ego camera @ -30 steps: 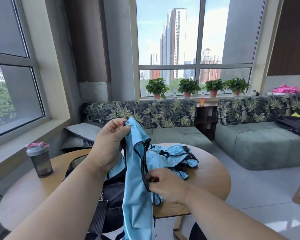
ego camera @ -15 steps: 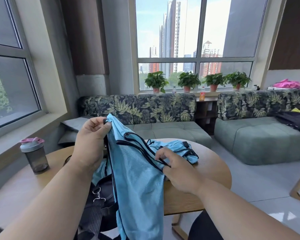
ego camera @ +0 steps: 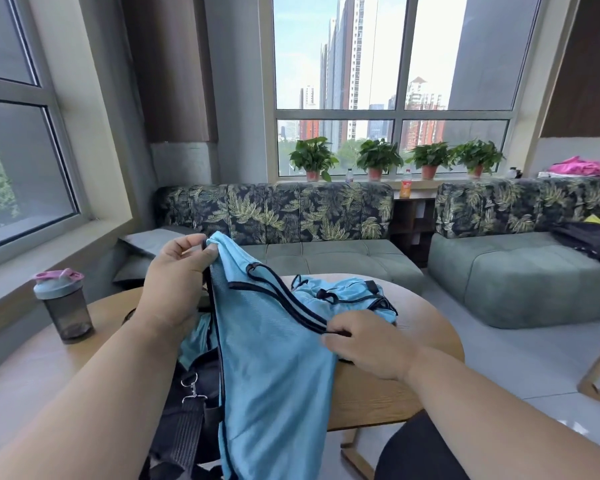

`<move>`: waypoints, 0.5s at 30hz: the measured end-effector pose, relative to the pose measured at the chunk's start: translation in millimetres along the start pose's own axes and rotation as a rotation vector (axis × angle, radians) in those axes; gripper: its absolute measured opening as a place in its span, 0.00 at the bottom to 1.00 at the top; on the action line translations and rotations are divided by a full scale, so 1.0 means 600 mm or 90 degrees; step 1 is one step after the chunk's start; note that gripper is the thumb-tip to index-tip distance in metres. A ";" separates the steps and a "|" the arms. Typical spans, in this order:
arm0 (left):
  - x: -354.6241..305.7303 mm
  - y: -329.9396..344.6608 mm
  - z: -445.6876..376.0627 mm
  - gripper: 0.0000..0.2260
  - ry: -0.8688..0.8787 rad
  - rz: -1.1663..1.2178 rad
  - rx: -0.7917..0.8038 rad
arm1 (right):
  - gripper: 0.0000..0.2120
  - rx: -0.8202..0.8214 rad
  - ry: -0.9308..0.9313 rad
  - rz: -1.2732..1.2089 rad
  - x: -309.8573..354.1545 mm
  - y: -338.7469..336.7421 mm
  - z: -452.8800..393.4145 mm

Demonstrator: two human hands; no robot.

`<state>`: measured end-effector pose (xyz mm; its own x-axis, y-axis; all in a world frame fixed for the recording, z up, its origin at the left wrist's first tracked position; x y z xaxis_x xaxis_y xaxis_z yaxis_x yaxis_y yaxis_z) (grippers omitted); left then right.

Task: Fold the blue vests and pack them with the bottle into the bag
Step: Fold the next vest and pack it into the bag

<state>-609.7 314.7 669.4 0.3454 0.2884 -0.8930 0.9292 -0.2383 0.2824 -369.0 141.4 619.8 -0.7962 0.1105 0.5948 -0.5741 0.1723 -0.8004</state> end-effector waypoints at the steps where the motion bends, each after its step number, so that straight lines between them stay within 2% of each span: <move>1: 0.004 -0.002 -0.011 0.14 -0.017 -0.006 -0.010 | 0.15 -0.013 -0.005 -0.059 0.000 -0.008 -0.003; 4: 0.016 -0.007 -0.037 0.19 -0.091 0.053 -0.045 | 0.14 -0.037 0.006 -0.258 0.004 -0.027 -0.010; 5: 0.021 -0.002 -0.038 0.19 -0.120 0.094 -0.051 | 0.09 -0.023 0.011 -0.267 0.005 -0.026 -0.011; 7: 0.043 0.019 -0.007 0.16 -0.219 0.137 -0.027 | 0.03 0.049 0.012 -0.173 0.020 -0.018 -0.008; 9: 0.076 0.052 0.064 0.25 -0.387 0.157 0.053 | 0.03 0.095 0.005 -0.181 0.029 -0.008 -0.009; 12: 0.119 0.068 0.133 0.33 -0.556 0.143 0.141 | 0.14 0.097 0.030 -0.407 0.035 -0.012 -0.012; 13: 0.126 0.067 0.137 0.33 -0.574 0.155 0.160 | 0.15 0.100 0.050 -0.499 0.035 -0.019 -0.013; 15: 0.127 0.052 0.114 0.30 -0.542 0.201 0.150 | 0.17 0.127 0.073 -0.649 0.036 -0.032 -0.013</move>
<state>-563.1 265.6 586.1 0.2777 -0.5756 -0.7691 0.7263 -0.3982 0.5603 -373.8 148.3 648.9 0.1003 0.0975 0.9902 -0.9930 0.0727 0.0934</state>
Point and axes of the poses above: each hand's wrist, its own z-axis away from the middle knuckle, its own y-axis out of the palm, x = y × z, the point moved 3 cm from there along -z, towards the middle knuckle, and after that the axes turned 6 degrees about y, right-handed, at the moved point
